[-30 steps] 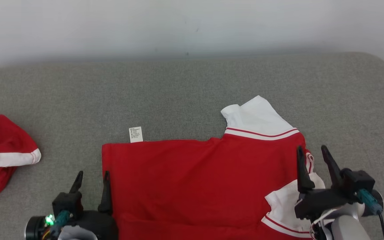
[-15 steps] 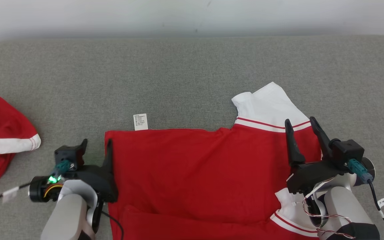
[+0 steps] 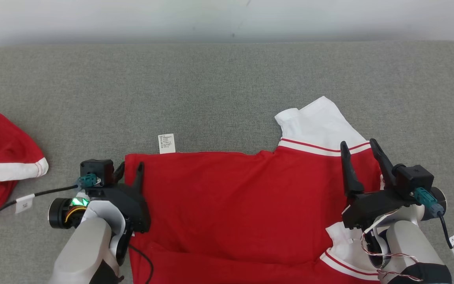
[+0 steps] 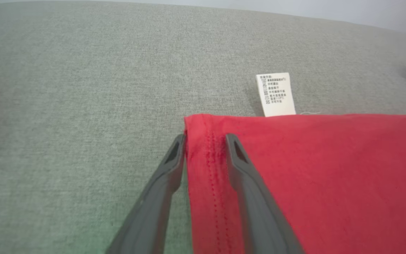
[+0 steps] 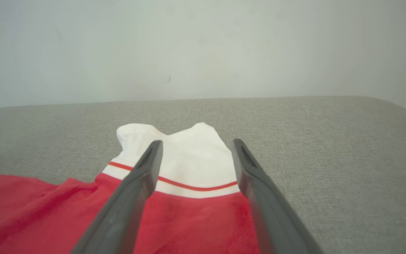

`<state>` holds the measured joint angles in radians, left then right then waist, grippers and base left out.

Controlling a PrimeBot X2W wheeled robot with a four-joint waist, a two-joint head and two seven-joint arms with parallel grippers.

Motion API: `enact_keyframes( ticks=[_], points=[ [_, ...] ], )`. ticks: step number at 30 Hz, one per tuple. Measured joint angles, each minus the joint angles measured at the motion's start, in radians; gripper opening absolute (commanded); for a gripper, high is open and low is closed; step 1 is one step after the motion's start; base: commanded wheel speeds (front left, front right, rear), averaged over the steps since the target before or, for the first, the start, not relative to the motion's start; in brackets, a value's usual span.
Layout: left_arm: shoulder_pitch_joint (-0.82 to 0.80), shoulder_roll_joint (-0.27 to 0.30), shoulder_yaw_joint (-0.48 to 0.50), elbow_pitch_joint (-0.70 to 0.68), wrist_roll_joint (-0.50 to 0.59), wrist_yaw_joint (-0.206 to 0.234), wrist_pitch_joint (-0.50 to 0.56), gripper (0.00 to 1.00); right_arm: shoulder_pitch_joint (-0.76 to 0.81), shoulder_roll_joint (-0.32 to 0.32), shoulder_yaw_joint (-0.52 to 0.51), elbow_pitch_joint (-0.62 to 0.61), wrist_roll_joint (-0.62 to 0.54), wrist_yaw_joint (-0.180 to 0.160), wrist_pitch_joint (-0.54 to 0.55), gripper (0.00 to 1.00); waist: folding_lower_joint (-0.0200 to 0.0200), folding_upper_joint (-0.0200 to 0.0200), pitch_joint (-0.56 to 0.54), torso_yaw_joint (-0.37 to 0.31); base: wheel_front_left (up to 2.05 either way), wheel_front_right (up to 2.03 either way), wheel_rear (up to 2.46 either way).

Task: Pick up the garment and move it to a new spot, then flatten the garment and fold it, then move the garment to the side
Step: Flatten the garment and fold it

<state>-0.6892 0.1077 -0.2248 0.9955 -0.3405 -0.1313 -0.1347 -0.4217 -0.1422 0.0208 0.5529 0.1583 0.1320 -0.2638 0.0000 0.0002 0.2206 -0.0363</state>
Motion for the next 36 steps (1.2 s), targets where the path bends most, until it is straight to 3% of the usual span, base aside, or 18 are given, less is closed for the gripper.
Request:
enact_keyframes(
  ticks=[1, 5, 6, 7, 8, 15, 24, 36],
  points=[
    [-0.004, 0.002, -0.01, 0.002, -0.015, 0.0, 0.009, 0.51, 0.0, 0.001, -0.001, 0.001, 0.0, 0.0, 0.0, 1.0, 0.0, 0.0, 0.0, 0.0, 0.0, 0.0, 0.0],
    [-0.013, 0.012, -0.046, 0.002, -0.049, 0.0, 0.016, 0.44, 0.0, 0.002, -0.001, 0.004, -0.001, 0.0, 0.0, 1.0, 0.0, 0.0, 0.003, 0.0, 0.0, 0.0, 0.0],
    [-0.014, 0.016, -0.055, 0.002, -0.062, 0.0, 0.016, 0.29, -0.002, 0.002, 0.0, 0.004, -0.001, 0.0, 0.0, 1.0, 0.0, -0.0001, 0.004, 0.0, 0.0, 0.0, 0.0],
    [-0.016, 0.02, -0.064, 0.002, -0.069, 0.0, 0.016, 0.04, -0.006, 0.002, 0.001, 0.005, -0.001, 0.0, 0.0, 1.0, 0.0, 0.0, 0.006, 0.0, 0.0, 0.0, 0.0],
    [-0.019, 0.024, -0.071, 0.002, -0.074, 0.0, 0.013, 0.0, -0.01, 0.001, 0.003, 0.007, -0.001, 0.0, 0.0, 1.0, 0.0, 0.0, 0.009, 0.0, 0.0, 0.0, 0.0],
    [-0.047, 0.035, -0.105, 0.005, -0.085, 0.0, -0.041, 0.0, -0.132, -0.065, 0.092, 0.109, 0.038, 0.0, 0.033, 1.0, 0.0, 0.0, 0.037, 0.009, 0.0, 0.0, 0.0],
    [-0.079, 0.002, -0.154, 0.009, -0.091, 0.0, -0.085, 0.0, -0.403, -0.205, 0.243, 0.253, 0.185, 0.0, 0.32, 1.0, 0.0, -0.0001, 0.097, 0.049, 0.0, 0.0, 0.0],
    [-0.125, -0.037, -0.23, 0.018, -0.126, -0.001, -0.112, 0.0, -0.546, -0.33, 0.432, 0.342, 0.305, 0.0, 0.583, 1.0, 0.0, -0.0001, 0.152, 0.134, 0.0, 0.0, 0.0]
  ],
)
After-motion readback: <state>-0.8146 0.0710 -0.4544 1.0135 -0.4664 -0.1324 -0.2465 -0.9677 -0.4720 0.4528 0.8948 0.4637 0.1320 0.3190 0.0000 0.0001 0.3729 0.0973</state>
